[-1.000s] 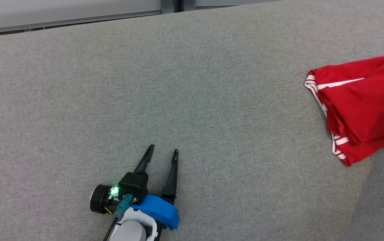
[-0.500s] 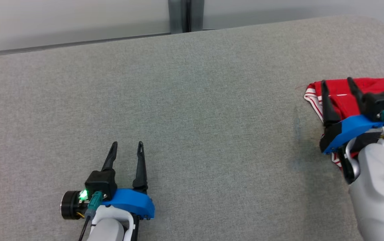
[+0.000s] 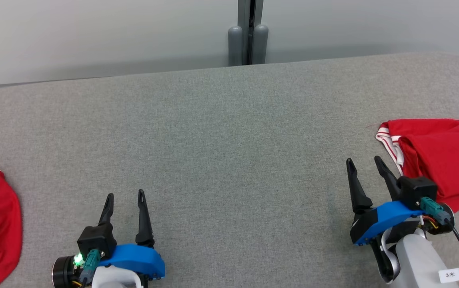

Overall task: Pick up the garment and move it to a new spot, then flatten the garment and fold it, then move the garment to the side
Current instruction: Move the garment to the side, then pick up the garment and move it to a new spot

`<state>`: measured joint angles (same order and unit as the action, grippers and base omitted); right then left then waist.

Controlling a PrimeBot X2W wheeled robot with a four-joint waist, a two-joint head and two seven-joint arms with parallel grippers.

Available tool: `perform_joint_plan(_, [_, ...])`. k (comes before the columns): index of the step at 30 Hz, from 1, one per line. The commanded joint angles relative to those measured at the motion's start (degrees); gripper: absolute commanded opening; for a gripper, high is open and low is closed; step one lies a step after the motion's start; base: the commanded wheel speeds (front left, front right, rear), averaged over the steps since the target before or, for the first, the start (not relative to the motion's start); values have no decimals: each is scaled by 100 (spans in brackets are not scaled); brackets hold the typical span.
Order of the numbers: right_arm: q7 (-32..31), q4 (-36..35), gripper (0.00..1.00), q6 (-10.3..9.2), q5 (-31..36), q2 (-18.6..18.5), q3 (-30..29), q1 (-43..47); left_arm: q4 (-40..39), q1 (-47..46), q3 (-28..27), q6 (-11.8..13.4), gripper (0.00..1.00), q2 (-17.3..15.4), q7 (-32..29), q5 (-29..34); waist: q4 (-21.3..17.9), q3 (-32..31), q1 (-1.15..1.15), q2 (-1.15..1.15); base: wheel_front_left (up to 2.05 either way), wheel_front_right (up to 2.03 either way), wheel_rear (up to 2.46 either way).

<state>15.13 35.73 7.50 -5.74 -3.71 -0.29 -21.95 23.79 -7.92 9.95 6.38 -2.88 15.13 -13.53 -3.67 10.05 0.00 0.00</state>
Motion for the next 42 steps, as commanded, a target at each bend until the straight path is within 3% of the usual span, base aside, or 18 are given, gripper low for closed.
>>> perform_joint_plan(1, [-1,-49,100,-2,-3,37,-27,153,10,73,-67,-23,100,-2,1,30,-2,-87,0,0,0,0,0])
perform_joint_plan(14, [-1,28,100,-2,-294,74,400,694,49,695,-237,-120,100,-2,1,-21,-30,-812,0,0,0,0,0])
perform_joint_plan(26, [-2,56,100,-2,-270,77,472,841,-56,820,-155,-67,100,-6,1,-226,209,-833,0,0,0,0,0])
perform_joint_plan(30, [-2,40,100,-2,-209,77,478,793,-66,720,-146,-8,100,-6,1,-273,572,-682,0,0,0,0,0])
perform_joint_plan(42, [-2,-12,100,-2,-117,73,728,638,-120,763,-349,193,100,-2,0,-507,2261,-251,0,0,0,0,0])
